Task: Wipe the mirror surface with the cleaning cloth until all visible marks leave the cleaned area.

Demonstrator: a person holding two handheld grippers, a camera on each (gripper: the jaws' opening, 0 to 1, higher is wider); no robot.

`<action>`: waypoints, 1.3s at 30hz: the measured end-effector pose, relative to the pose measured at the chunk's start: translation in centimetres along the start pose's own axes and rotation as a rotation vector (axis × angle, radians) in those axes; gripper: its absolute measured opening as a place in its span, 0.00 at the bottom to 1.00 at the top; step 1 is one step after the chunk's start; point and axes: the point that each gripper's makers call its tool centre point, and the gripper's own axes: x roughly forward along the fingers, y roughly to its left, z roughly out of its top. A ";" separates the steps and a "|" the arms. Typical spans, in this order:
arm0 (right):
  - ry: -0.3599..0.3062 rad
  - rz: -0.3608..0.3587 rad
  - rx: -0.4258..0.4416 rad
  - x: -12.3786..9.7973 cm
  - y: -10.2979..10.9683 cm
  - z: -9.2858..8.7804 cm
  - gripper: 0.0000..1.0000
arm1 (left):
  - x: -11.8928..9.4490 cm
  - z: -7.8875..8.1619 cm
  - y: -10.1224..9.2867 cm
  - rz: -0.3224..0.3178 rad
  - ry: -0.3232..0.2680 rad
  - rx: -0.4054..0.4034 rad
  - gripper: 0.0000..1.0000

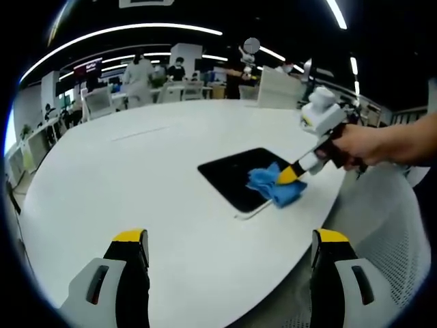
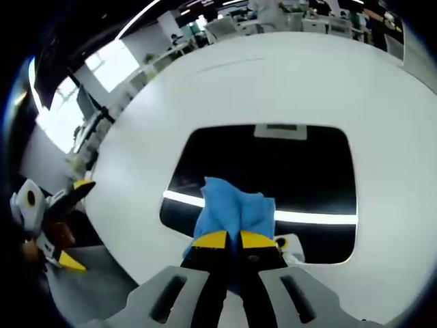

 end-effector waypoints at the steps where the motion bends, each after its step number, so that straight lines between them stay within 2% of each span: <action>1: 0.001 0.000 0.000 0.0 0.1 0.0 0.00 | 0.0 0.0 0.0 -0.001 0.000 0.000 0.99; 14: 0.011 0.021 -0.038 1.0 2.8 0.0 0.00 | -0.1 0.2 0.0 0.003 -0.011 -0.002 0.99; 22: 0.008 0.006 -0.062 1.6 3.9 0.2 0.00 | -0.2 0.9 -0.6 -0.018 -0.048 0.010 0.99; 30: 0.037 0.028 -0.142 2.3 5.9 0.2 0.00 | -0.2 1.0 -0.5 -0.014 -0.055 0.017 0.99; 39: 0.042 0.033 -0.138 3.0 7.2 0.5 0.00 | -0.2 1.1 -0.4 -0.010 -0.061 0.012 0.99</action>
